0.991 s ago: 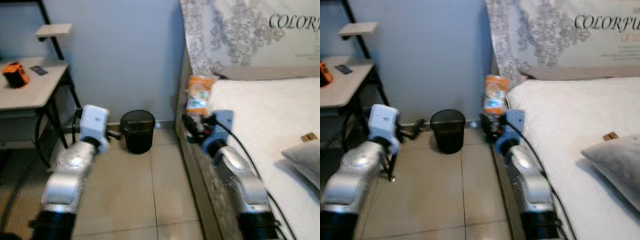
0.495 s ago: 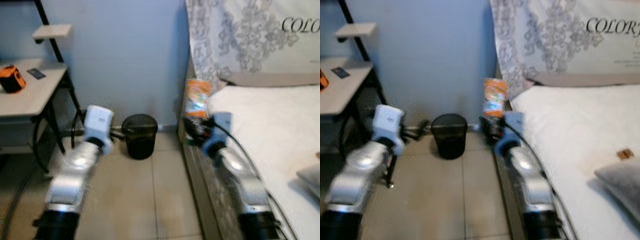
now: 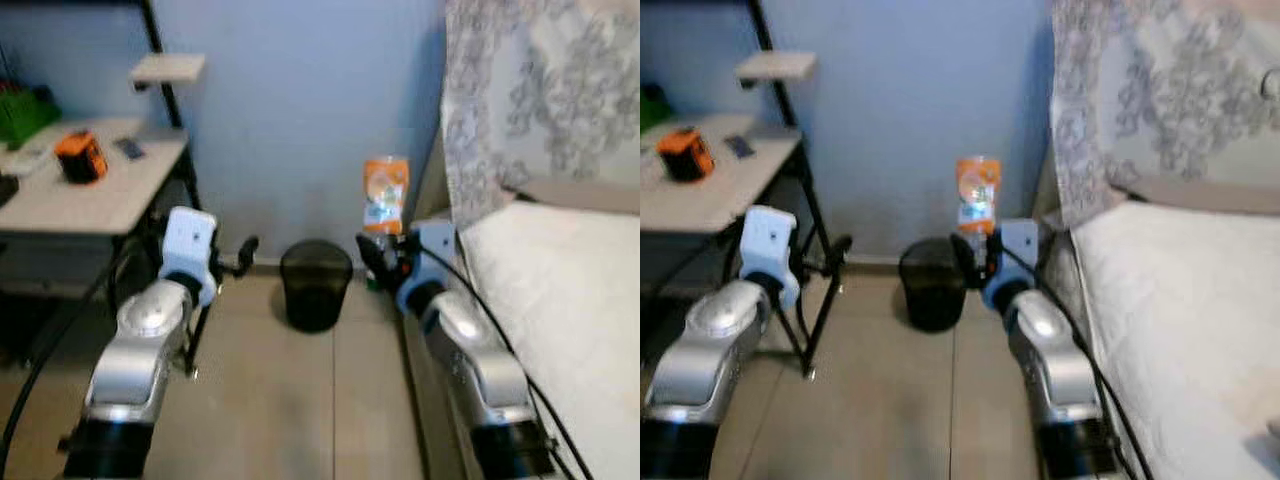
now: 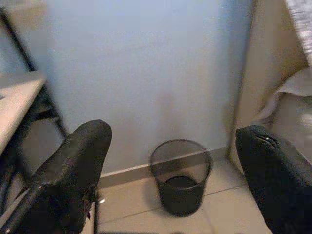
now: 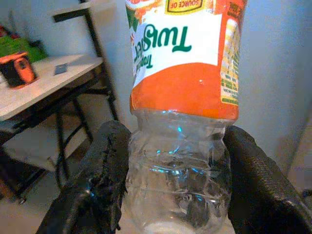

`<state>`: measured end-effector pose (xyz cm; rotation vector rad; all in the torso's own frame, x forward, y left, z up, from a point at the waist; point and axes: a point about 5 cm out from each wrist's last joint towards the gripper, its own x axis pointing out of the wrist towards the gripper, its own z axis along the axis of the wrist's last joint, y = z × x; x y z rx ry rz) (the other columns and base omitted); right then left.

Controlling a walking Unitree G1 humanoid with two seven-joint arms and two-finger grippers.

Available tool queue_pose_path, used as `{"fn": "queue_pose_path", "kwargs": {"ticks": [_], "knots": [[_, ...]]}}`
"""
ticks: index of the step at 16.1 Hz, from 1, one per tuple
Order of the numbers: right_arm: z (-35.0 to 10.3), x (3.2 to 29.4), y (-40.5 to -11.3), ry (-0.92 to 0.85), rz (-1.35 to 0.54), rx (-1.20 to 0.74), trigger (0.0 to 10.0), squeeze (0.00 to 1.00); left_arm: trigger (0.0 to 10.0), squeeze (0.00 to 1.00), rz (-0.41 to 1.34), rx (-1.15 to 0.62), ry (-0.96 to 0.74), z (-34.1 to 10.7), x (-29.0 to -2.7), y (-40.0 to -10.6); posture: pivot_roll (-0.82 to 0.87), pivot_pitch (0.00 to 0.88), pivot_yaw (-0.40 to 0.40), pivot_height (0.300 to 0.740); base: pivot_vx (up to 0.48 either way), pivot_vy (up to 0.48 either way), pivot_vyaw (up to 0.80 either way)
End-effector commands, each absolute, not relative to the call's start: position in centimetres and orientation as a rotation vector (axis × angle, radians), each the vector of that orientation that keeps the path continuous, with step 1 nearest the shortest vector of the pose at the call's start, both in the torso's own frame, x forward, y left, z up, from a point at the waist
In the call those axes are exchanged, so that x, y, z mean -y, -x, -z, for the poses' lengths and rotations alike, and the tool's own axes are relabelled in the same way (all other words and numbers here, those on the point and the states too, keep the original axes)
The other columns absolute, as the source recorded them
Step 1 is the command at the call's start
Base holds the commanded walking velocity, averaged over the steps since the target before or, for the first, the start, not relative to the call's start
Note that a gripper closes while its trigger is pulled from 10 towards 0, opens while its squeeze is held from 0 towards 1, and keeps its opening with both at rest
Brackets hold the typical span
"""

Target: Clean up the room

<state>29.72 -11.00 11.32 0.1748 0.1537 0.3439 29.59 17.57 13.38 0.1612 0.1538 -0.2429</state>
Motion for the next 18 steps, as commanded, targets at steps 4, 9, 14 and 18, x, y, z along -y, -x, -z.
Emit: {"fn": "queue_pose_path", "kwargs": {"ticks": [4, 9, 14, 18], "knots": [[-11.06, 11.59, -29.69, -0.183, -0.322, -0.175, 10.0, 0.0, 10.0, 0.0, 0.269, -0.16, -0.175, -13.37, -17.11, -29.54, 0.0, 0.0, -0.004, 0.74, 0.338, 0.0, 0.0], [-10.9, 11.93, -29.79, -0.174, -0.302, -0.189, 10.0, 0.0, 10.0, 0.0, 0.274, -0.167, -0.174, -13.24, -17.05, -29.52, -0.01, 0.0, -0.003, 0.74, 0.332, 0.0, 0.0], [-10.76, 11.93, -29.81, -0.173, -0.293, -0.194, 10.0, 0.0, 10.0, 0.0, 0.28, -0.17, -0.179, -13.2, -17.06, -29.49, 0.0, 0.0, -0.003, 0.74, 0.33, 0.0, 0.0], [-10.66, 11.81, -29.81, -0.185, -0.29, -0.203, 10.0, 0.0, 10.0, 0.0, 0.285, -0.178, -0.195, -13.12, -17.23, -29.43, 0.0, 0.0, -0.003, 0.74, 0.332, 0.0, 0.0]]}}
